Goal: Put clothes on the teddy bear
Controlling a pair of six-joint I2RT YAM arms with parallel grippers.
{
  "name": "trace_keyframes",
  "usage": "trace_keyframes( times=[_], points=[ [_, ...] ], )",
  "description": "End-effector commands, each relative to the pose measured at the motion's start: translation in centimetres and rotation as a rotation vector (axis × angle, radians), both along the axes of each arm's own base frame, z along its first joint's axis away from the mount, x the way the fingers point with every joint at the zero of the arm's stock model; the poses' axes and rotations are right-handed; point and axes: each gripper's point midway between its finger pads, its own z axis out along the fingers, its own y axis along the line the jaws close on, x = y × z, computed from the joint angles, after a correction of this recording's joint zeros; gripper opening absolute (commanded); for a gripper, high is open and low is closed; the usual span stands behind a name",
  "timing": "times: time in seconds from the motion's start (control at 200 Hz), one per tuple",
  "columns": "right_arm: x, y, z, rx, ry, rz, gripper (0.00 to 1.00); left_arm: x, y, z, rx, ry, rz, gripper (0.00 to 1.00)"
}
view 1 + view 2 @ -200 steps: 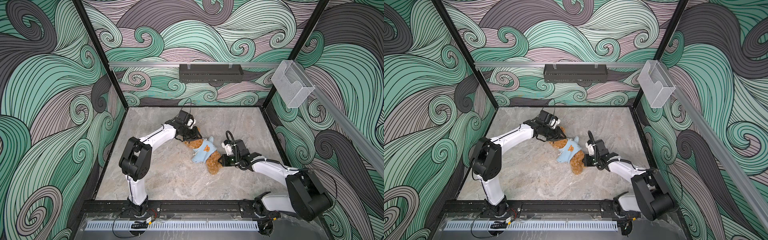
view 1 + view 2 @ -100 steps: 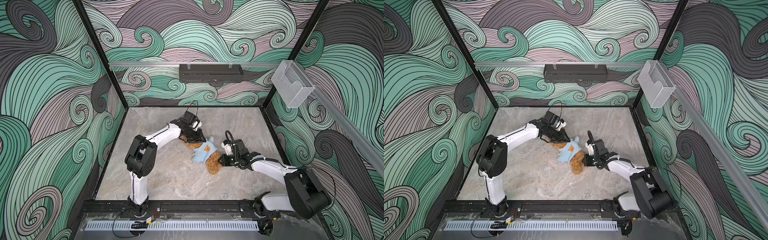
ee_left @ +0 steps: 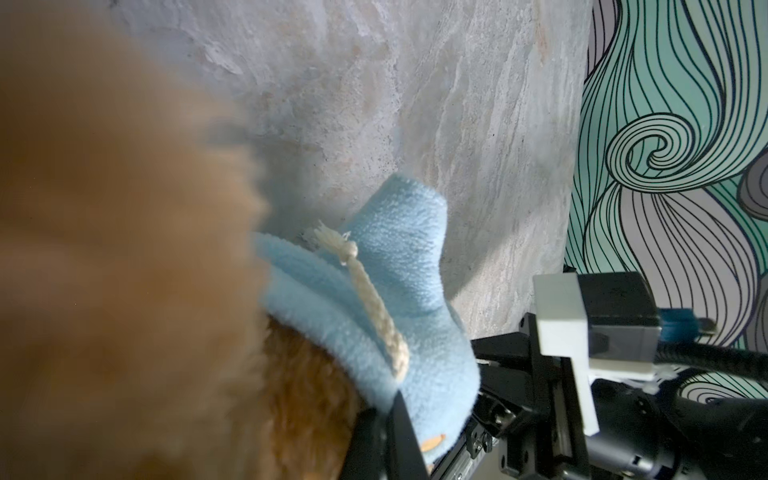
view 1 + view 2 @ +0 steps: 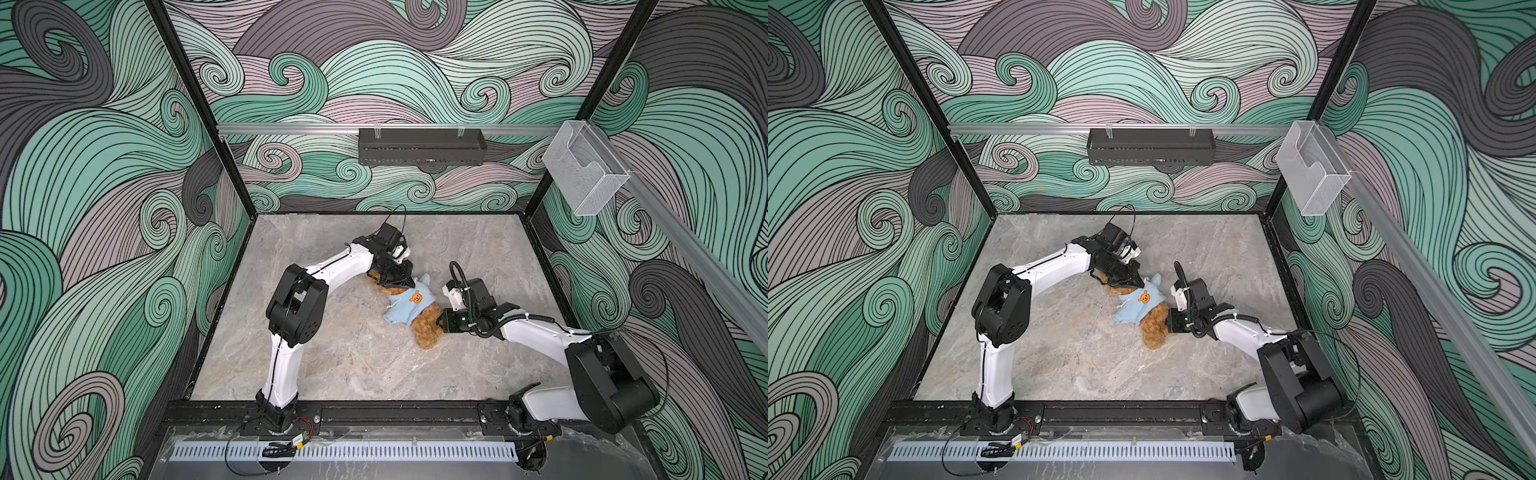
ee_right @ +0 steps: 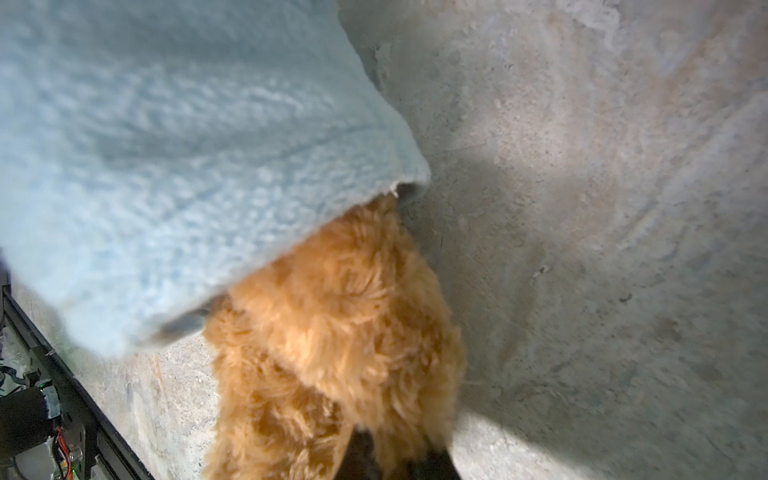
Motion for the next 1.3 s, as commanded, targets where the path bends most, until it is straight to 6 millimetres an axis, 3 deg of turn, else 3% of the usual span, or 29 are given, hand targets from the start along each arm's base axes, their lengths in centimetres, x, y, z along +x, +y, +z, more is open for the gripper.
trace_keyframes(
  times=[0.0, 0.165, 0.45, 0.575, 0.655, 0.745, 0.99, 1.056, 1.121, 1.296],
  points=[
    [-1.4, -1.8, -1.7, -0.084, 0.083, -0.069, 0.0, 1.2, 2.1, 2.1, -0.043, -0.009, 0.097, 0.0],
    [-2.3, -2.8, -2.0, -0.114, 0.082, -0.121, 0.0, 3.6, 6.4, 2.4, 0.044, -0.097, 0.253, 0.0],
    [-2.7, -3.3, -2.5, -0.135, 0.092, -0.14, 0.0, 4.5, 9.3, 1.8, 0.145, -0.15, 0.375, 0.0],
    [-3.0, -3.3, -2.9, -0.138, 0.101, -0.143, 0.0, 4.7, 12.0, 1.8, 0.219, -0.182, 0.482, 0.0],
    [-3.0, -3.2, -2.8, -0.134, 0.101, -0.146, 0.0, 4.8, 12.5, 2.3, 0.217, -0.207, 0.51, 0.0],
    [-2.9, -2.9, -2.5, -0.119, 0.088, -0.141, 0.0, 4.8, 11.7, 2.3, 0.192, -0.209, 0.489, 0.0],
    [-0.9, -0.6, -0.3, -0.016, -0.004, -0.085, 0.0, 2.0, 4.3, -0.2, 0.026, -0.087, 0.222, 0.0],
    [-0.7, -0.6, 0.0, -0.028, -0.002, -0.073, 0.0, 1.6, 3.6, 0.4, -0.005, -0.104, 0.183, 0.16],
    [-0.4, -0.4, 0.4, -0.031, -0.005, -0.056, 0.06, 1.6, 3.6, 1.7, -0.018, -0.149, 0.161, 0.32],
    [0.3, 0.0, 2.6, -0.026, -0.057, -0.015, 0.31, 1.7, 4.0, 5.9, -0.034, -0.251, 0.109, 0.56]
  ],
)
